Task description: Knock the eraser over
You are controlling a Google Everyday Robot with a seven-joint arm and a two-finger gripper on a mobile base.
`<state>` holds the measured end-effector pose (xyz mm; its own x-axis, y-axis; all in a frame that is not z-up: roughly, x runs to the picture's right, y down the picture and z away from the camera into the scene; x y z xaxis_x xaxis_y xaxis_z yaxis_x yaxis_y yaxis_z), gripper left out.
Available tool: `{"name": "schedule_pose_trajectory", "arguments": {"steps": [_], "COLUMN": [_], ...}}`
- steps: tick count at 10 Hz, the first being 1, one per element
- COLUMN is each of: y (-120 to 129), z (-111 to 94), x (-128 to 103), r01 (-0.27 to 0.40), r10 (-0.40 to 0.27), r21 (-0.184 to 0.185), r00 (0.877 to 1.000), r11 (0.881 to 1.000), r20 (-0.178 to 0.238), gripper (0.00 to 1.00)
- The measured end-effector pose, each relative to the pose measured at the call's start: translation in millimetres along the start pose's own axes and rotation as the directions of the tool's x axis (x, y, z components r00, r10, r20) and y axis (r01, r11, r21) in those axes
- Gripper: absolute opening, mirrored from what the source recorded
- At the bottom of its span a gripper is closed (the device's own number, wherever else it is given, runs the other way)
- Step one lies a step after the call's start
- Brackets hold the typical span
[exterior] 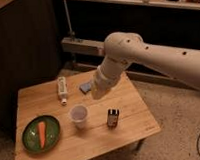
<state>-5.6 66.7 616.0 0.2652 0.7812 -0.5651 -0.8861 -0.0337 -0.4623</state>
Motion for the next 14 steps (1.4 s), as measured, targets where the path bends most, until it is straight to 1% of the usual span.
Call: {"name": "schedule_pose_trajectory", "arguments": {"steps": [1, 2, 4, 5, 6, 8, 9, 11, 13, 14], "y": [-9, -30, -60, -79, -92, -108, -110, -106, -92, -88], "z": [12, 41, 72, 86, 94, 102, 103, 112, 128, 133], "x": [13, 42, 83, 108, 125, 143, 145, 137, 110, 96], "r01": [-0.019, -0.056, -0.105, -0.14, -0.173, -0.211, -0.218, -0.224, -0.217, -0.211], "r10": [0.019, 0.056, 0.107, 0.142, 0.177, 0.216, 0.223, 0.227, 0.219, 0.213], "r21": [0.001, 0.005, 0.017, 0.032, 0.047, 0.061, 0.062, 0.054, 0.037, 0.034], "r00": [1.0, 0.997, 0.989, 0.984, 0.978, 0.972, 0.971, 0.971, 0.974, 0.976], "r11": [1.0, 0.998, 0.994, 0.99, 0.984, 0.976, 0.974, 0.973, 0.976, 0.977], "r20": [-0.018, -0.058, -0.099, -0.107, -0.107, -0.097, -0.09, -0.074, -0.056, -0.045], "gripper": [0.0, 0.0, 0.0, 0.0, 0.0, 0.0, 0.0, 0.0, 0.0, 0.0]}}
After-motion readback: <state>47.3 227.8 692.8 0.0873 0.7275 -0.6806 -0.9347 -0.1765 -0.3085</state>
